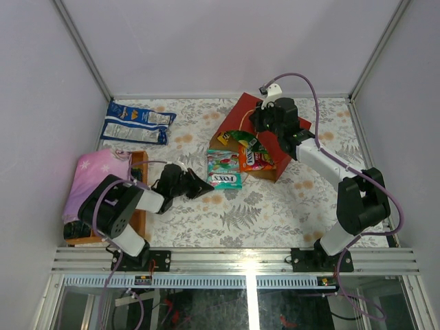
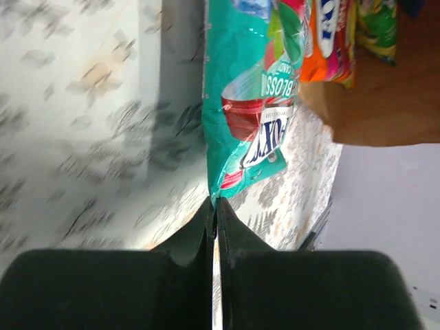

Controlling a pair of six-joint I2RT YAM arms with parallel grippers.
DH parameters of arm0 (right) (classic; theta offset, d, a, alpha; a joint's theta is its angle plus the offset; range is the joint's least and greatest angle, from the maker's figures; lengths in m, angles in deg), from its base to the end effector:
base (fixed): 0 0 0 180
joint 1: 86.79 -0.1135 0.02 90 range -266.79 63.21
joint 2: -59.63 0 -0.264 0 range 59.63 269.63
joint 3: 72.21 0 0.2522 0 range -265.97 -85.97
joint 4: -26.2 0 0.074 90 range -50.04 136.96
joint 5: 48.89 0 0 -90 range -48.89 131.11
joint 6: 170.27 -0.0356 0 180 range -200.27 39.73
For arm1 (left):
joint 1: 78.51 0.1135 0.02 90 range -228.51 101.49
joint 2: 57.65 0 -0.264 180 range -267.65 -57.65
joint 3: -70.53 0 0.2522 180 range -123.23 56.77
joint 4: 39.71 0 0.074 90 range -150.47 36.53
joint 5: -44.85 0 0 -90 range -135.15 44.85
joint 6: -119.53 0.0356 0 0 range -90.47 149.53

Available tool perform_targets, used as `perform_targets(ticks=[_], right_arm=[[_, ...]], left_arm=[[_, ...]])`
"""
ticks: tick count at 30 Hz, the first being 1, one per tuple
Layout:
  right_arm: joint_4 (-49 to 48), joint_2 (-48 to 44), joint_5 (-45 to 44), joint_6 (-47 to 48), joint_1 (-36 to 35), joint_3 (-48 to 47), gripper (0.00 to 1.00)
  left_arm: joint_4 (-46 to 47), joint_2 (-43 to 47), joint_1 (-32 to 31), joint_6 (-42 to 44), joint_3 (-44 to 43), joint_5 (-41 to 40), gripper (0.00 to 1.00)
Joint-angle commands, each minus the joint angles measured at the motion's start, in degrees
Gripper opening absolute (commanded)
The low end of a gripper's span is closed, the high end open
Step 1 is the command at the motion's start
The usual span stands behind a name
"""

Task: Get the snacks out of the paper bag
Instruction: Take out the snack from the paper bag.

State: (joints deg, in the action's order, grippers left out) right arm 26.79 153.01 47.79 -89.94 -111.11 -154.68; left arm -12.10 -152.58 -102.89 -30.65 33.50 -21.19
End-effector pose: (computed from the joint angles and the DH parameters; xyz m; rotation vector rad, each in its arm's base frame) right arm 0.3540 0.1645 0.3075 -0.3144 1.7733 0.5300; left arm 0.2388 -0.1241 0.1091 -0.4447 2.2975 -1.2617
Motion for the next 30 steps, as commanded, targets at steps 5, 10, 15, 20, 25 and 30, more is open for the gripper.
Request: perform_targets(ticks=[5, 10, 15, 20, 25, 30], right_arm=[[-3.53, -1.91, 0.57, -0.25, 0.38, -0.53, 0.00], [-3.53, -2.03, 0.84, -0.35, 0.36, -0.51, 0.00], [-3.53, -1.93, 1.13, -0.68, 0.36, -0.65, 0.00], [-3.44, -1.89, 1.58, -0.88, 0.37, -0.87, 0.00], [-3.14, -1.98, 1.82, -1.09, 0.39, -1.03, 0.00], [-3.45, -1.51, 2.92, -1.83, 0.35, -1.13, 0.00]], left_arm=[[-19.78, 16.11, 5.32, 6.78, 6.41, -8.01, 0.00], [-36.43, 25.85, 9.44, 12.61, 4.64, -16.87, 0.00], [-47.88, 31.56, 12.46, 15.84, 2.01, -22.94, 0.00], [-53.68, 32.09, 13.02, 16.72, 0.68, -24.11, 0.58], [-60.50, 36.90, 12.82, 18.01, -3.87, -29.99, 1.00], [-64.36, 38.98, 4.29, 20.06, -13.60, -43.59, 0.95]])
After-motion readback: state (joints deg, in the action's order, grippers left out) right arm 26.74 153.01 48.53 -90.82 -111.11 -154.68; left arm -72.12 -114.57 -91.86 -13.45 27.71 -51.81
